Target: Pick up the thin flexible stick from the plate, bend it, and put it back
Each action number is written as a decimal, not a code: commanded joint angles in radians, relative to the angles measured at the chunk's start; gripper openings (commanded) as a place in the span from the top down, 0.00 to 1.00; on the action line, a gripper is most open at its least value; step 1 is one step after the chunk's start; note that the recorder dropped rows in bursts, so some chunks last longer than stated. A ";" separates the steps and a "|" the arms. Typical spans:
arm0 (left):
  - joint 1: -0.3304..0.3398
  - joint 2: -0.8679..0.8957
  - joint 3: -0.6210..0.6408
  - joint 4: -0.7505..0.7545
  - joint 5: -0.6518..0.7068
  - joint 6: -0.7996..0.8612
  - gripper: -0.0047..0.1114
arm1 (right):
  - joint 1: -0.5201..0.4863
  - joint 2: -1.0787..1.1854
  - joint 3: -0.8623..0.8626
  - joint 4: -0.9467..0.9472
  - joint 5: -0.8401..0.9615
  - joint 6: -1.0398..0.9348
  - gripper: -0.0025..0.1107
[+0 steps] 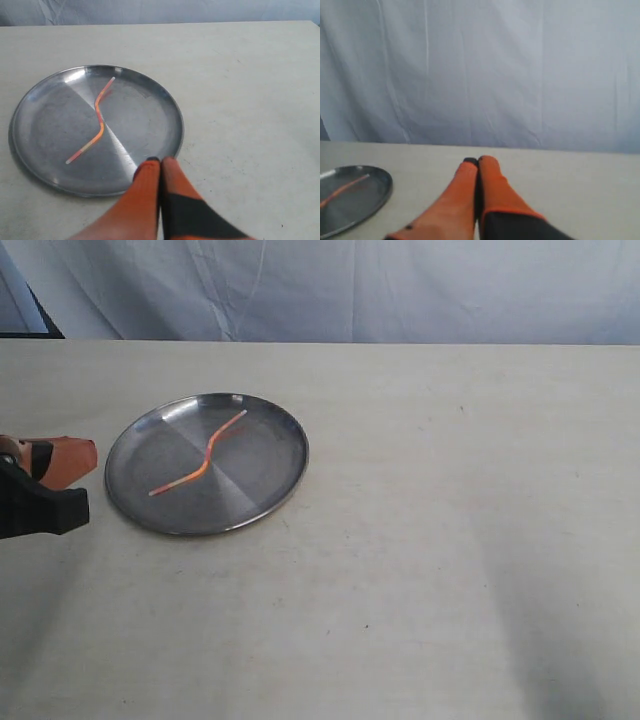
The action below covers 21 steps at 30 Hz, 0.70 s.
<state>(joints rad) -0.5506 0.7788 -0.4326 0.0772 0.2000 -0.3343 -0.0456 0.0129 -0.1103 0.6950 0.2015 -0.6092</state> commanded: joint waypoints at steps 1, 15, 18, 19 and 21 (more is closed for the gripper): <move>-0.011 -0.004 0.006 -0.006 -0.005 0.000 0.96 | -0.005 -0.013 0.038 -0.610 0.114 0.622 0.98; -0.011 -0.004 0.006 -0.006 -0.007 0.000 0.96 | -0.005 -0.013 0.110 -0.667 0.165 0.624 0.98; -0.011 -0.004 0.006 -0.006 -0.007 0.000 0.96 | -0.005 -0.013 0.110 -0.667 0.165 0.624 0.98; -0.011 -0.004 0.006 -0.006 -0.007 0.000 0.96 | -0.005 -0.013 0.110 -0.667 0.165 0.624 0.98; -0.011 -0.004 0.006 -0.006 -0.007 0.000 0.96 | -0.005 -0.013 0.110 -0.667 0.164 0.627 0.98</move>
<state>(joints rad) -0.5506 0.7788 -0.4326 0.0772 0.2000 -0.3343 -0.0463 0.0062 -0.0023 0.0355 0.3748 0.0144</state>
